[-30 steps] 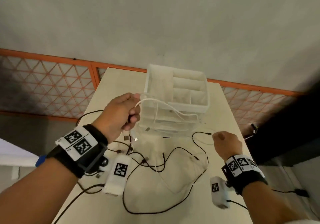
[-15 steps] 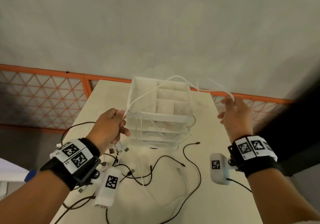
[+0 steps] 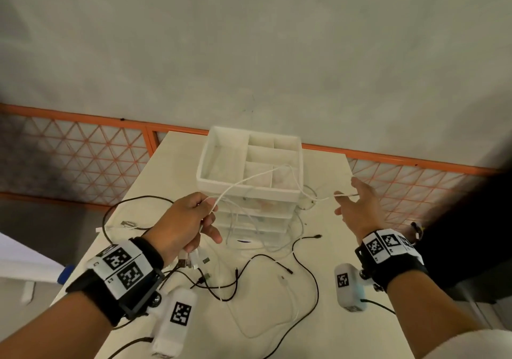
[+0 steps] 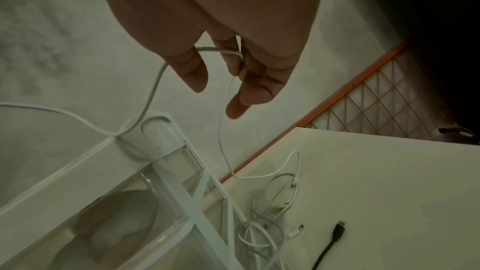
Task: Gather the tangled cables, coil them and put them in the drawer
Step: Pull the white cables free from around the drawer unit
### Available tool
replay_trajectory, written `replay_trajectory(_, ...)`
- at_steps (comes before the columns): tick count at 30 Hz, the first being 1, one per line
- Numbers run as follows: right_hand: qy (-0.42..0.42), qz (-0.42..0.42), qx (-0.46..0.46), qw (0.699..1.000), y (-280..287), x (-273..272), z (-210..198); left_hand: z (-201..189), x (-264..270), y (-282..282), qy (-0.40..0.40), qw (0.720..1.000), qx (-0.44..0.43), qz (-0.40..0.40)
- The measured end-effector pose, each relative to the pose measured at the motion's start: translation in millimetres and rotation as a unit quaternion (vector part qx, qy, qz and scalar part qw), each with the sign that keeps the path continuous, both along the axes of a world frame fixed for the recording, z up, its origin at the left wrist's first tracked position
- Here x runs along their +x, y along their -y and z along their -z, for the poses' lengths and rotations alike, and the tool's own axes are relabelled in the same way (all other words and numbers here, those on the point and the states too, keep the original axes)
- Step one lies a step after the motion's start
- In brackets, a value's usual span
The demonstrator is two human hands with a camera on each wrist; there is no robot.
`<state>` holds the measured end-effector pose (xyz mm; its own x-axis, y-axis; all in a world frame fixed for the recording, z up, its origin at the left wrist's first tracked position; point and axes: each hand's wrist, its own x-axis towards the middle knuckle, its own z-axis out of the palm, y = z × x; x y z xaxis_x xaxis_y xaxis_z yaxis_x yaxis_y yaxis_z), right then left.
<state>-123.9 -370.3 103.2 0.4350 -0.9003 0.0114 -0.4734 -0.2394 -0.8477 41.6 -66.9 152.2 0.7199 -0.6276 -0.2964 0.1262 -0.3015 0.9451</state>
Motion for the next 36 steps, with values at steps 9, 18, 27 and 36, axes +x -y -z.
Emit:
replay_trajectory(9, -0.133, -0.097, 0.026, 0.986, -11, -15, 28, 3, -29, 10, -0.003, 0.999, -0.002, -0.032)
replay_trajectory(18, 0.046, -0.259, -0.1, 0.96, -100, -9, -29, 4, -42, 15, -0.048, 0.998, -0.006, 0.04)
replay_trajectory(27, 0.047, -0.332, -0.114, 0.935, -135, 15, -50, 4, -29, 3, -0.028, 0.994, -0.001, 0.104)
replay_trajectory(36, -0.006, -0.278, -0.148, 0.949, -141, 33, -46, 4, -6, -13, 0.009, 0.988, 0.031, 0.15)
